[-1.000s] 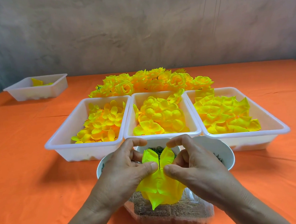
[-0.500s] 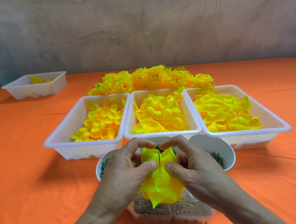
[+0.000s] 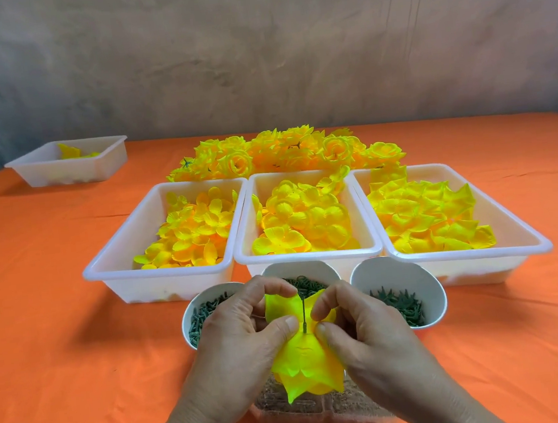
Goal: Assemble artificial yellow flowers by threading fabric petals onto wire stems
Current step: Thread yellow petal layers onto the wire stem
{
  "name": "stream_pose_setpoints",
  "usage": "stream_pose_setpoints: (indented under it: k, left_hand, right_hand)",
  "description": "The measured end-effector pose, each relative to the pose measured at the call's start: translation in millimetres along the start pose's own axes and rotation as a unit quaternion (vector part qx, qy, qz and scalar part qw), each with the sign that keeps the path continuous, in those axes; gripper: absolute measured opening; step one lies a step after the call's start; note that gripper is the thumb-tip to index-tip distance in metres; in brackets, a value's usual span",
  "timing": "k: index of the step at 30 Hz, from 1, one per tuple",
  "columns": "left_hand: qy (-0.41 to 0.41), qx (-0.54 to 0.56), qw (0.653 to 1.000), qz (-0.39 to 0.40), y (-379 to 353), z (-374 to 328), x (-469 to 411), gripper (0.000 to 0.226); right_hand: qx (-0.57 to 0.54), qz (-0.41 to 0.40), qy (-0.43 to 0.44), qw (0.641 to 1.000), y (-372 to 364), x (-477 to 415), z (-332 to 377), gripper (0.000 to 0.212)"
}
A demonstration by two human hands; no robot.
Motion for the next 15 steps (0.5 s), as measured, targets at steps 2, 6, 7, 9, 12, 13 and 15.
stream_pose_setpoints:
  k: [2,6,7,9,12,13,15]
  left_hand:
    - [-0.01,-0.036,0.999,0.001,0,4,0,0.029]
    - [0.019,-0.038,0.999,0.027,0,7,1,0.025]
    - [0.023,-0.045,0.998,0.036,1,7,0,0.017]
    - [0.021,-0.058,0.997,0.041,9,4,-2,0.01]
    - [-0.003,-0.075,0.997,0.007,27,-6,-10,0.022]
    - [-0.024,-0.081,0.996,0.012,32,-12,-12,0.029]
    - [-0.08,-0.095,0.991,0.054,33,-22,-14,0.034]
  right_hand:
    - [0.006,-0.002,0.003,1.0,0,-2,-1,0.017]
    - [0.005,0.023,-0.003,1.0,2,-6,-5,0.014]
    - [0.003,0.035,-0.006,0.999,4,-6,-6,0.012]
    - [0.003,0.057,-0.013,0.998,10,-6,-8,0.007]
    - [0.0,0.042,-0.016,0.999,25,-11,-9,0.007]
    - [-0.006,0.026,-0.018,0.999,31,-14,-10,0.008]
    - [-0.006,-0.008,-0.026,1.0,42,-19,-12,0.008]
Point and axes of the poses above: each hand's wrist, its own x-axis away from the middle knuckle, its own y-axis out of the back of the hand, z = x × y, the point moved 2 cm from there along -x, towards the middle knuckle, and after that the axes turned 15 degrees about -y, right-handed, at the moved point
